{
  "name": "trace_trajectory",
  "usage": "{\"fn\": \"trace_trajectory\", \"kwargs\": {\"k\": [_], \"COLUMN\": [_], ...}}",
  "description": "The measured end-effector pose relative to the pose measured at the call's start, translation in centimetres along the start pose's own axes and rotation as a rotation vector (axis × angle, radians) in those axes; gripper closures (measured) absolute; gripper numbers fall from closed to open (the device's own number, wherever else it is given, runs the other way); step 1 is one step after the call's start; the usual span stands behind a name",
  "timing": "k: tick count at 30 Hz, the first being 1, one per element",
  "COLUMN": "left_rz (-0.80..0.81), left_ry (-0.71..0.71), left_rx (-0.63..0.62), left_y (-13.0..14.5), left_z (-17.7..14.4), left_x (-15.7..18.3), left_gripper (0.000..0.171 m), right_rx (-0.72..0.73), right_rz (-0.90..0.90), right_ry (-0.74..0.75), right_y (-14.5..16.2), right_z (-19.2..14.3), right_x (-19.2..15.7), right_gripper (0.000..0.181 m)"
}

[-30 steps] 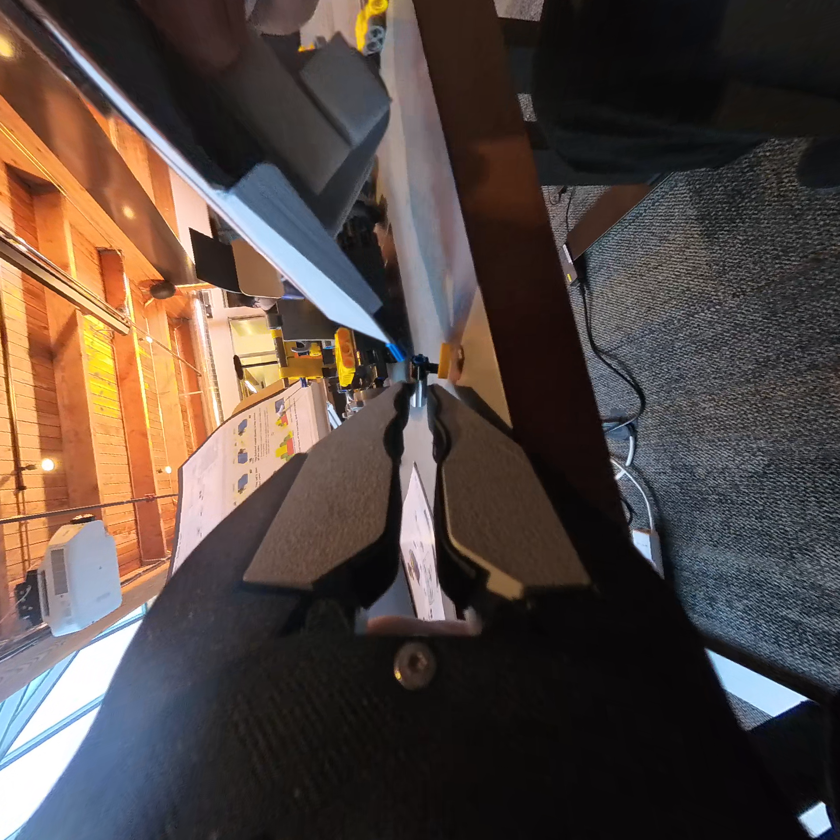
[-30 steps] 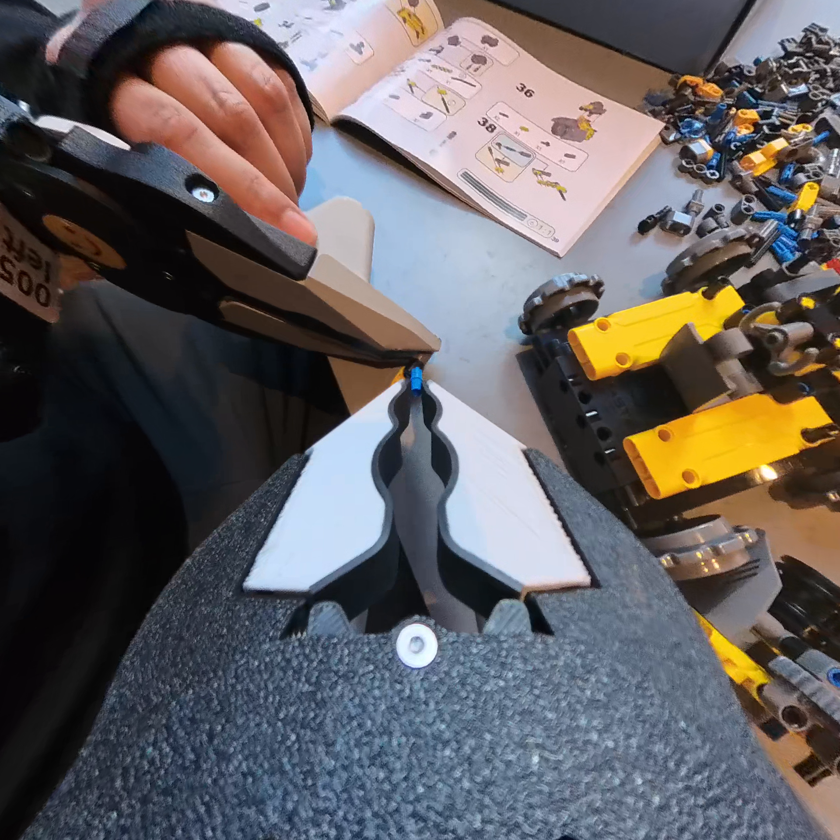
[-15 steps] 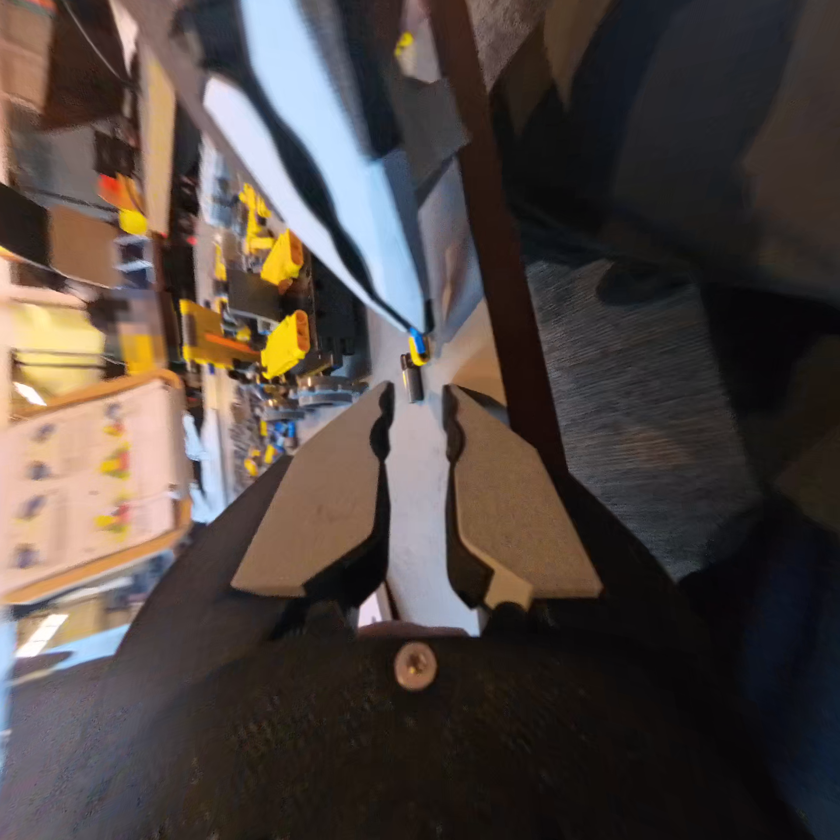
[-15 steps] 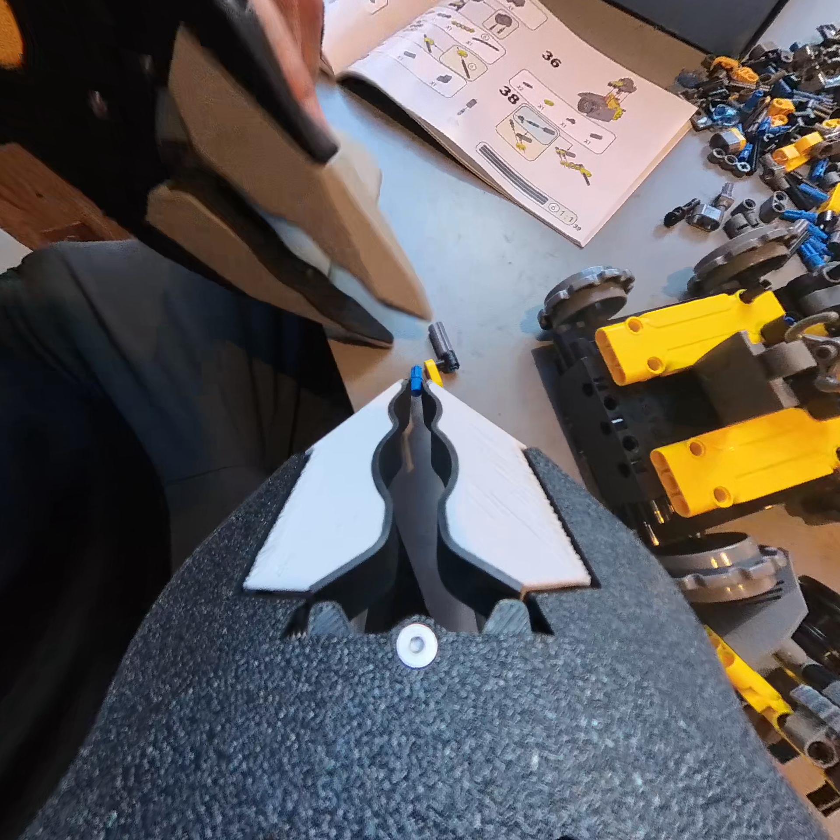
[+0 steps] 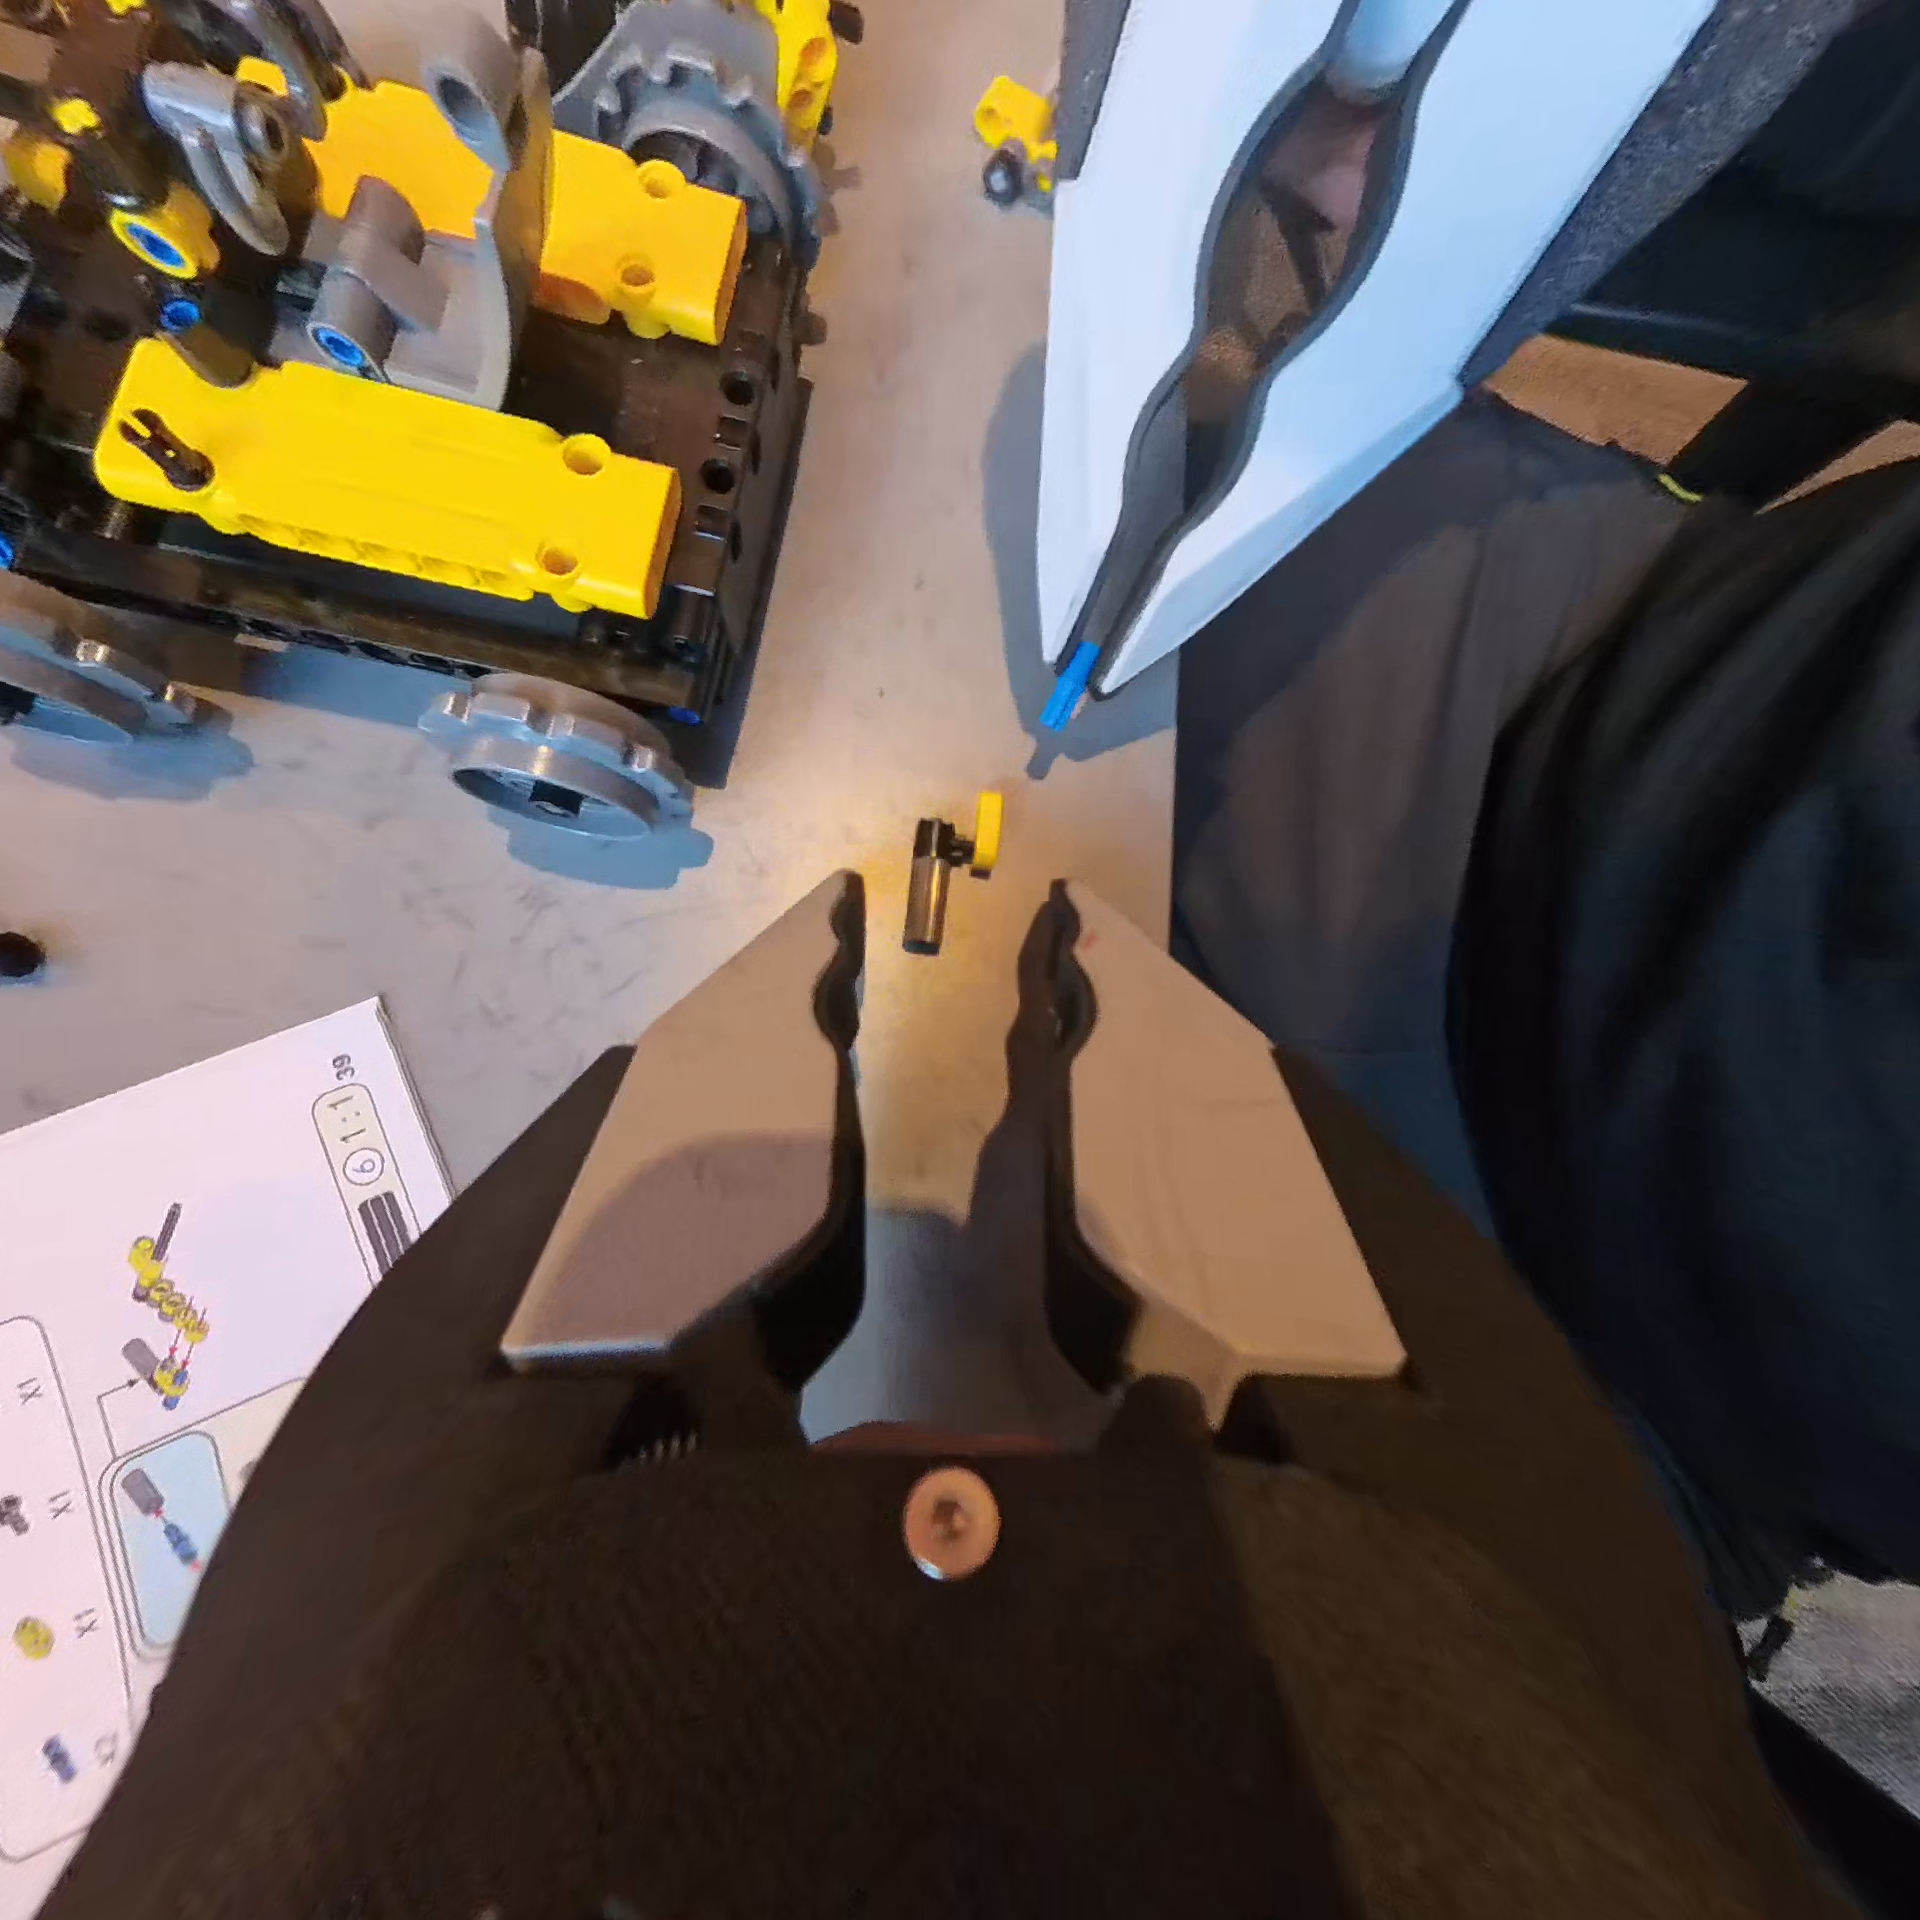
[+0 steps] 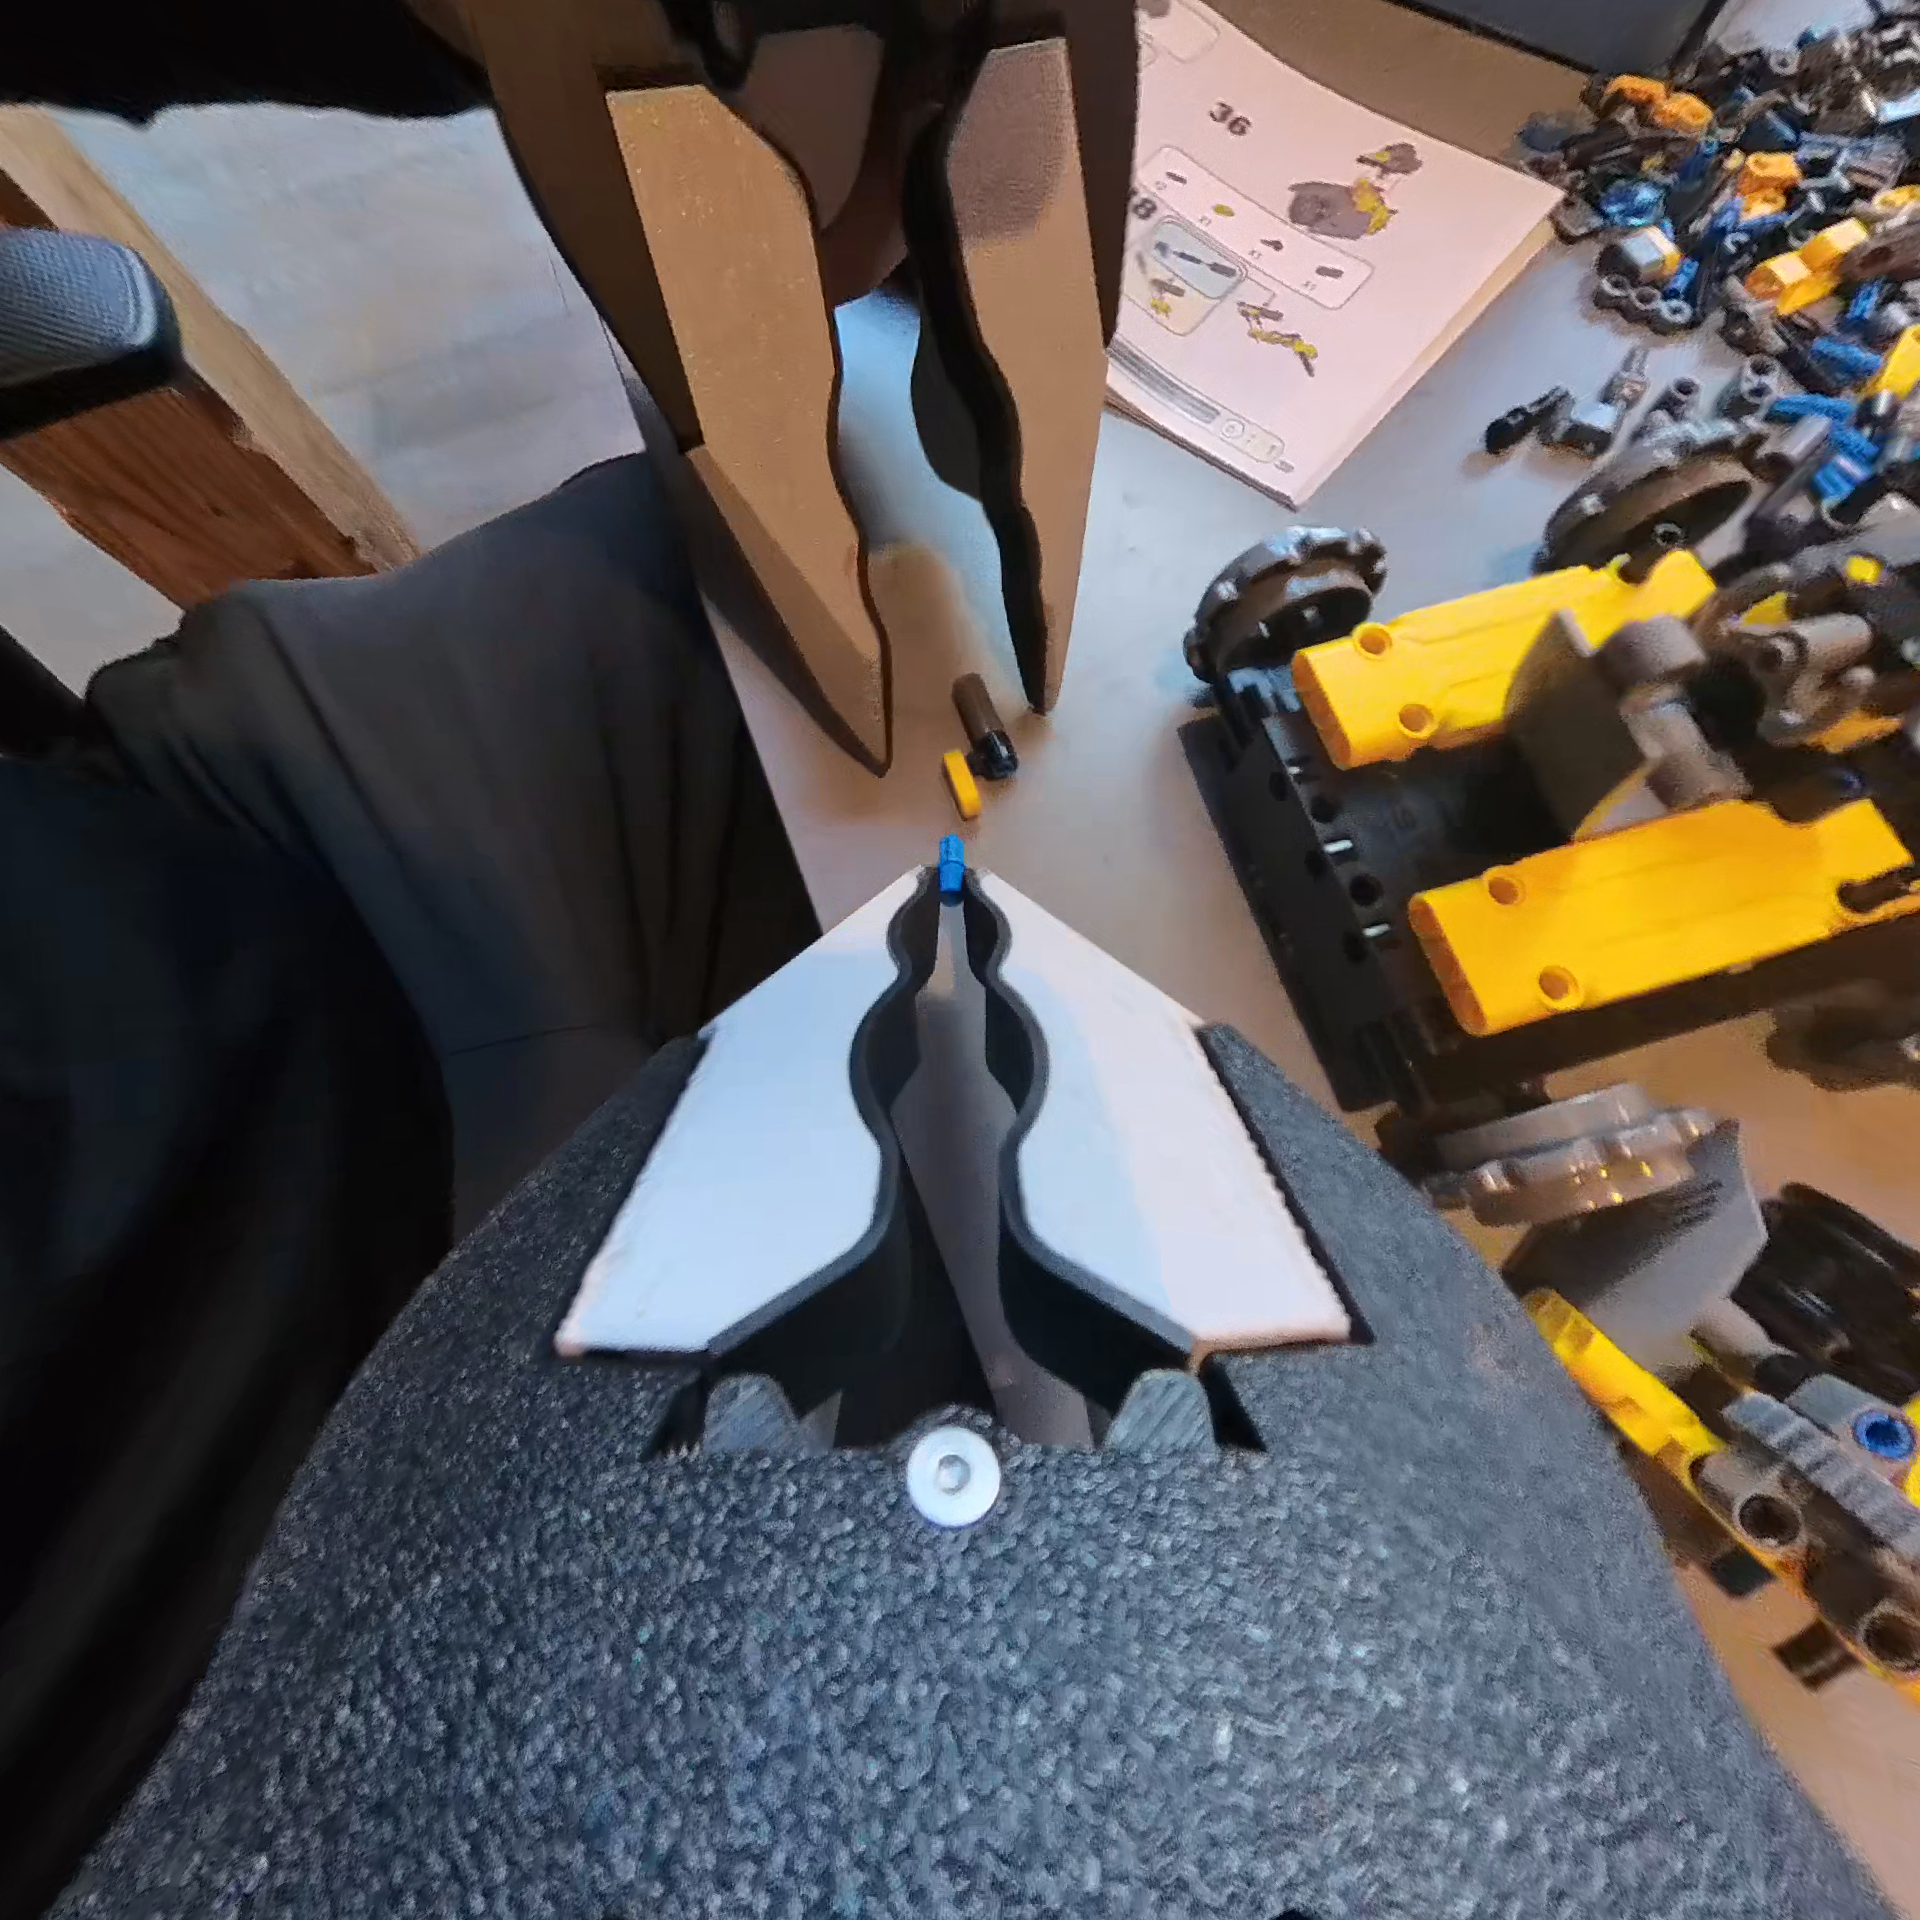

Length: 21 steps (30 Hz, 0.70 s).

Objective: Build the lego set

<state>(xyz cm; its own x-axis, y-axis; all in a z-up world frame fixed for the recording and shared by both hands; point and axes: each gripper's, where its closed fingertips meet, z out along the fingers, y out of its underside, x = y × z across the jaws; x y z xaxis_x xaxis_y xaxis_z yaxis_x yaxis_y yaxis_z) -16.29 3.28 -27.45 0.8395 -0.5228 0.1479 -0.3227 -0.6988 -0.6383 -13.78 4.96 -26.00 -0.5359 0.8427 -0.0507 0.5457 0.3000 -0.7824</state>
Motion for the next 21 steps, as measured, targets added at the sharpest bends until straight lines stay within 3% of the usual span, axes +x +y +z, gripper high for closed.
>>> {"fn": "trace_trajectory", "kwargs": {"k": [6,8,11,13,18,21], "left_rz": [0.004,0.029,0.105,0.252,0.939,1.113], "left_ry": [0.009,-0.019,-0.068,-0.149,-0.477,-0.559], "left_rx": [-0.019,-0.04,-0.051,-0.047,-0.006,-0.031], "left_y": [-0.5,-0.4,-0.3,-0.4,-0.8,-0.9], "left_z": [0.5,0.6,0.7,0.6,0.3,0.3], "left_x": [0.2,0.1,0.3,0.3,1.2,1.2], "left_gripper": [0.142,0.157,0.157,0.157,0.157,0.157], "right_rx": [0.013,0.009,0.009,0.01,-0.104,-0.167], "right_rz": [0.051,0.046,0.039,0.042,-0.012,0.03], "right_ry": [-0.023,-0.021,-0.04,-0.085,-0.181,-0.223], "right_y": [0.3,0.4,0.2,0.1,1.3,1.1], "right_z": [-0.5,-0.5,-0.3,-0.2,-0.2,0.2], "right_x": [0.7,0.7,0.3,-0.2,-1.0,-1.0], "right_gripper": [0.177,0.177,0.177,0.177,0.177,0.177]}}
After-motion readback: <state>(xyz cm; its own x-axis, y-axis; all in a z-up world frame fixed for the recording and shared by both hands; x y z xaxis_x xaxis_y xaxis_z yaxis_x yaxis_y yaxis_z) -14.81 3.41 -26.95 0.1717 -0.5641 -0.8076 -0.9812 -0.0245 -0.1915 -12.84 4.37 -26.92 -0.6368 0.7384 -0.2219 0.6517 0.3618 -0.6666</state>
